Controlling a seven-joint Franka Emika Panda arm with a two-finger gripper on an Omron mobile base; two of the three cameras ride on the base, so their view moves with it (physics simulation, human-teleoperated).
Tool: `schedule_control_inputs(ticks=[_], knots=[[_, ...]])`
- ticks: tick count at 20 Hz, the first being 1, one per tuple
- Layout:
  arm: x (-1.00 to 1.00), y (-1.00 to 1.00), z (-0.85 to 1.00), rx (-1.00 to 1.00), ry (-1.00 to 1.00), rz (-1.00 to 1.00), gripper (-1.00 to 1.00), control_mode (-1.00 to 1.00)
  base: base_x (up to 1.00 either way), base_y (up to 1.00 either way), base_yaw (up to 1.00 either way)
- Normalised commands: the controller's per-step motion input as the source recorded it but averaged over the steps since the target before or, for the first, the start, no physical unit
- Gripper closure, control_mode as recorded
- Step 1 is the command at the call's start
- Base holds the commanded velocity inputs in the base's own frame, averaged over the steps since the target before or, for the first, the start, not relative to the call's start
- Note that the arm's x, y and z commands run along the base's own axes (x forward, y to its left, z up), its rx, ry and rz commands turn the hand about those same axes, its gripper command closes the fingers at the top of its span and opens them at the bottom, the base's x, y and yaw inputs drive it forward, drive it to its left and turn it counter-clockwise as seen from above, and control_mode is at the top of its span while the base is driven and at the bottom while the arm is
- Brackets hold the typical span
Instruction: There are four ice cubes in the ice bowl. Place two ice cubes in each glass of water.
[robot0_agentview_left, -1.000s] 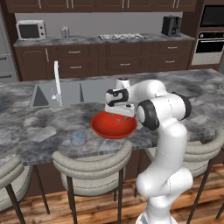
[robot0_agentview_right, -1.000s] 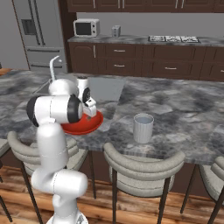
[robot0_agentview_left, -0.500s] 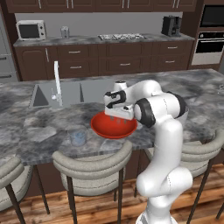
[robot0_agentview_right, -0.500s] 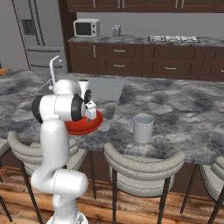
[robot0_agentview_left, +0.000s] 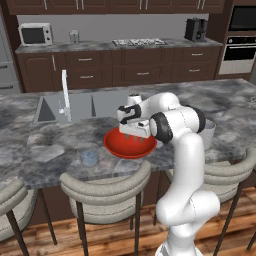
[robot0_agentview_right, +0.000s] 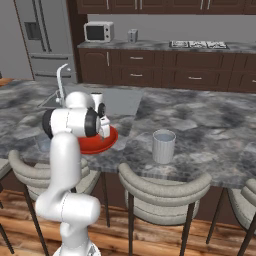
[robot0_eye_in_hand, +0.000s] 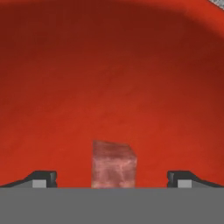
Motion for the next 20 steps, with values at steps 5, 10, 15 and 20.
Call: schedule_control_inputs(ticks=[5,10,15,20], knots=[[0.22,0.00,-0.12,-0.03,0.04,-0.06,-1.00,-1.00,0.00,0.00,0.00],[0.07,-0.16,-0.03,-0.03,0.00,-0.04,-1.00,-1.00,0.00,0.00,0.00],[-0.05,-0.24,0.00,-0.02,0.00,-0.02,-1.00,-1.00,0.00,0.00,0.00],[0.00,-0.01,-0.05,0.00,0.00,-0.02,-1.00,-1.00,0.00,0.00,0.00]])
